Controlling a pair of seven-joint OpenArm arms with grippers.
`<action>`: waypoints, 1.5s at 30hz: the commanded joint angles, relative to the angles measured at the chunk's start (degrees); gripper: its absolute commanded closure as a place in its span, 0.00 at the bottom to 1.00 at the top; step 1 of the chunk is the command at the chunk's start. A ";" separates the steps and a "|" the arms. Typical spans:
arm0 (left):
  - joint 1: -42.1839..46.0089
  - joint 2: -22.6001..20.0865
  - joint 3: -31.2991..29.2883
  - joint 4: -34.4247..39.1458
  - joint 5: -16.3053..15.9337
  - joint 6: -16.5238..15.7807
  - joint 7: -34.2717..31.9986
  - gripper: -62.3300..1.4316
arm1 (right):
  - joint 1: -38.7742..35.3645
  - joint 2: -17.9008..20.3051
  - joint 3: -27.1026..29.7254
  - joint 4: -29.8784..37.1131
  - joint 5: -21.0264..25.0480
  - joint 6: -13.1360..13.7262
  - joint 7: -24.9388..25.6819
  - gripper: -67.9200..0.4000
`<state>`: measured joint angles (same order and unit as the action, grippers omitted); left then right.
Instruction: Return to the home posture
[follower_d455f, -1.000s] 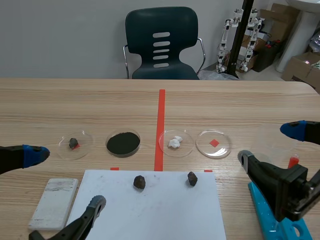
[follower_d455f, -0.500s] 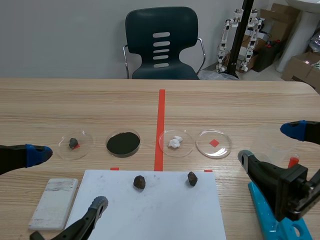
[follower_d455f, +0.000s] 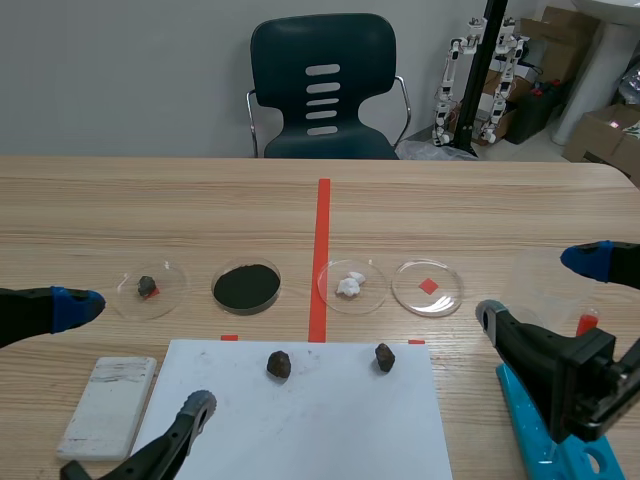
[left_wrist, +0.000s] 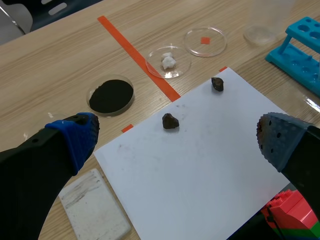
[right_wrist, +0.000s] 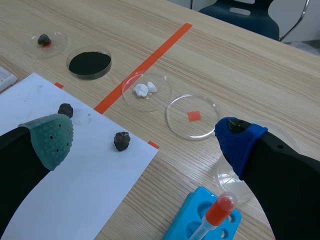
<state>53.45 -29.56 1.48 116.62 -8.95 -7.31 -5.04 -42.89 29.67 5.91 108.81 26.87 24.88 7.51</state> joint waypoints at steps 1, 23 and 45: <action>-0.31 -0.02 0.31 0.24 0.24 0.24 -1.18 0.00 | 0.04 0.17 0.46 1.16 0.59 0.04 1.01 0.13; -0.28 0.00 0.33 0.24 0.20 0.04 -1.16 0.00 | 0.04 0.17 0.46 1.16 0.59 0.04 1.01 0.13; -0.28 0.00 0.33 0.24 -2.38 -1.95 -1.18 0.00 | 0.04 0.17 0.46 1.16 0.59 0.04 1.01 0.13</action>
<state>53.45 -29.56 1.48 116.62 -10.94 -9.06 -5.02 -42.89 29.67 5.91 108.81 26.87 24.88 7.51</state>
